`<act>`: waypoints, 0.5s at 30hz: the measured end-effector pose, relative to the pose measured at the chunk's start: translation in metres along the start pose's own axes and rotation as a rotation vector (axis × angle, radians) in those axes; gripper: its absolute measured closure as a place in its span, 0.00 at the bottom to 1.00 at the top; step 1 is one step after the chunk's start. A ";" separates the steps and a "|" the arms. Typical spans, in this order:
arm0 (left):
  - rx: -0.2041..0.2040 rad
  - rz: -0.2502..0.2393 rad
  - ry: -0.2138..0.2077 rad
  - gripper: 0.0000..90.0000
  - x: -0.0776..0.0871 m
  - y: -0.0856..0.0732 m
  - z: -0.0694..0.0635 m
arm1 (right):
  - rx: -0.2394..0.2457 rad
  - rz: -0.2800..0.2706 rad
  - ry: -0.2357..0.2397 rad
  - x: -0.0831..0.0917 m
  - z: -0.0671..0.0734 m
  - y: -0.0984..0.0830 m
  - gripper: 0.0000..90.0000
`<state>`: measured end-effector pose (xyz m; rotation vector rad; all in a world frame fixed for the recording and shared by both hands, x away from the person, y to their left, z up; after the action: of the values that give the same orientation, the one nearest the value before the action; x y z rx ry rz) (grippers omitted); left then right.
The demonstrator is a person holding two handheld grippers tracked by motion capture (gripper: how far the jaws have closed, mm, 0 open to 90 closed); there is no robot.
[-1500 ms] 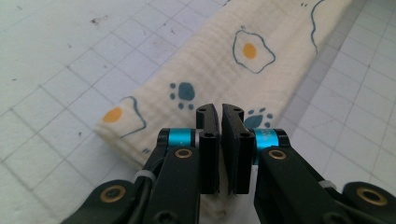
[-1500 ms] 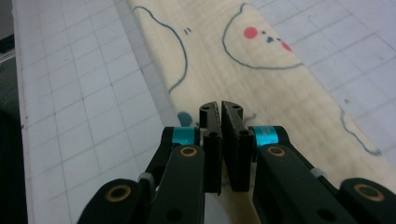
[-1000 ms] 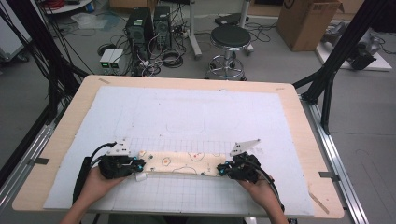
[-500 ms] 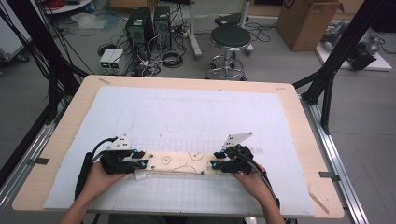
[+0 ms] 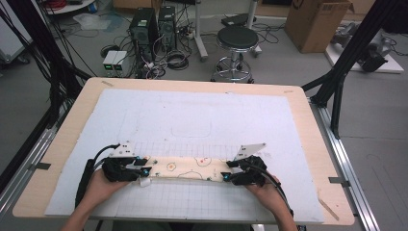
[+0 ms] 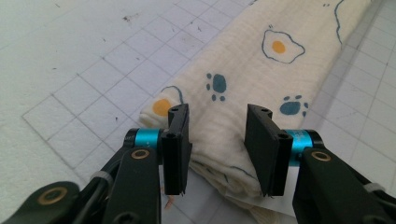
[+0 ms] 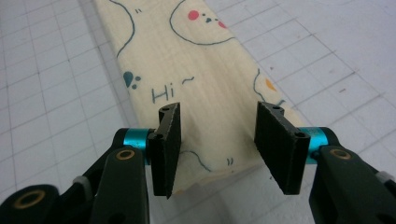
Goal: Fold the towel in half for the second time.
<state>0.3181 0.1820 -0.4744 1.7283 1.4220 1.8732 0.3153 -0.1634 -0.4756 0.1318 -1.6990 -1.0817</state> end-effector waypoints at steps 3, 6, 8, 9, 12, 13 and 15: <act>-0.007 0.000 0.006 0.68 0.000 0.000 0.000 | 0.013 -0.012 -0.014 0.001 0.000 -0.003 0.56; -0.010 0.002 0.004 0.68 0.000 -0.001 0.001 | 0.022 -0.009 -0.022 0.001 0.002 -0.004 0.55; -0.001 -0.007 0.003 0.69 0.000 -0.001 0.001 | 0.025 -0.011 -0.033 0.001 0.003 -0.004 0.55; -0.004 -0.004 0.002 0.69 0.000 -0.001 0.001 | 0.030 -0.012 -0.041 0.001 0.003 -0.004 0.55; 0.003 -0.005 -0.005 0.68 0.001 0.000 0.001 | 0.014 -0.027 -0.031 0.002 0.004 -0.004 0.52; 0.014 -0.015 -0.009 0.68 0.002 0.001 0.001 | 0.006 -0.039 -0.026 0.004 0.004 -0.003 0.50; 0.029 -0.041 -0.022 0.67 0.006 0.004 0.001 | -0.038 -0.092 -0.010 0.010 0.001 0.001 0.49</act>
<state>0.3193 0.1845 -0.4676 1.7135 1.4729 1.8160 0.3111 -0.1679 -0.4679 0.1817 -1.6938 -1.1837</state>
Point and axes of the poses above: each handheld gripper's, and its own axes: x roughly backward along the jaws, y roughly out of its top, z roughly to its left, the point moved 6 cm from there along -x, roughly forward along the jaws, and after that the axes turned 8 degrees about -y, right-handed, at the moved point
